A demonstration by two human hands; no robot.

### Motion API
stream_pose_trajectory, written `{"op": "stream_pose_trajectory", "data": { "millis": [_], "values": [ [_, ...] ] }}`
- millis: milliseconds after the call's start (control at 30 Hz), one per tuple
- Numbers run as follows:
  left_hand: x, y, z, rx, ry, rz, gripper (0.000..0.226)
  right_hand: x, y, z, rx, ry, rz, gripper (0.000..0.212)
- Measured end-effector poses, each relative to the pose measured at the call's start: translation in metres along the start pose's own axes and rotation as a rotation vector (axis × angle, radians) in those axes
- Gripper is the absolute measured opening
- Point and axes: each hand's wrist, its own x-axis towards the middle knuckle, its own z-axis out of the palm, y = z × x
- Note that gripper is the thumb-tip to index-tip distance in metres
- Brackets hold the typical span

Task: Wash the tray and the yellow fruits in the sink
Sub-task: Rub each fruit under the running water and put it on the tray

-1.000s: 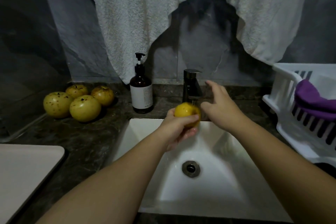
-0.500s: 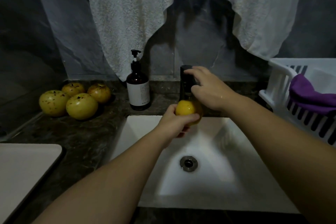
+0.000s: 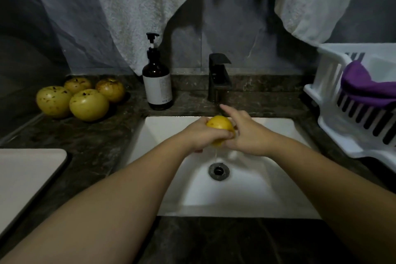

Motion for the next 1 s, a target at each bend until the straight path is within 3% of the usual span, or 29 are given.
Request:
{"op": "stream_pose_trajectory", "data": {
  "millis": [100, 267, 333, 433, 567, 700, 833, 933, 1000],
  "values": [
    [-0.003, 0.005, 0.0, -0.064, -0.038, -0.015, 0.075, 0.002, 0.001, 0.008, 0.011, 0.032, -0.02, 0.116],
    [-0.009, 0.007, -0.002, -0.125, -0.153, -0.042, 0.07, 0.002, 0.004, 0.011, -0.038, 0.229, 0.004, 0.093],
    [-0.007, 0.004, -0.005, -0.231, -0.059, -0.035, 0.069, 0.0, 0.007, 0.004, 0.019, 0.347, 0.079, 0.089],
    [-0.001, 0.0, -0.01, -0.313, 0.121, 0.025, 0.064, -0.002, 0.01, -0.006, 0.106, 0.537, 0.016, 0.087],
    [-0.001, -0.001, -0.008, -0.298, 0.172, 0.08, 0.054, -0.004, 0.011, 0.009, -0.02, 0.349, 0.081, 0.086],
    [-0.001, 0.0, -0.006, -0.282, 0.186, 0.101, 0.052, -0.001, 0.009, 0.001, 0.177, 0.603, 0.03, 0.085],
    [-0.002, -0.001, -0.004, -0.266, 0.19, 0.11, 0.056, -0.003, 0.015, 0.011, -0.019, 0.369, 0.123, 0.087],
    [-0.002, -0.001, -0.004, -0.28, 0.208, 0.107, 0.055, 0.001, 0.011, 0.006, 0.14, 0.584, 0.09, 0.083],
    [0.0, -0.001, -0.004, -0.278, 0.208, 0.111, 0.056, 0.0, 0.01, 0.008, 0.069, 0.495, 0.1, 0.085]
  ]
}}
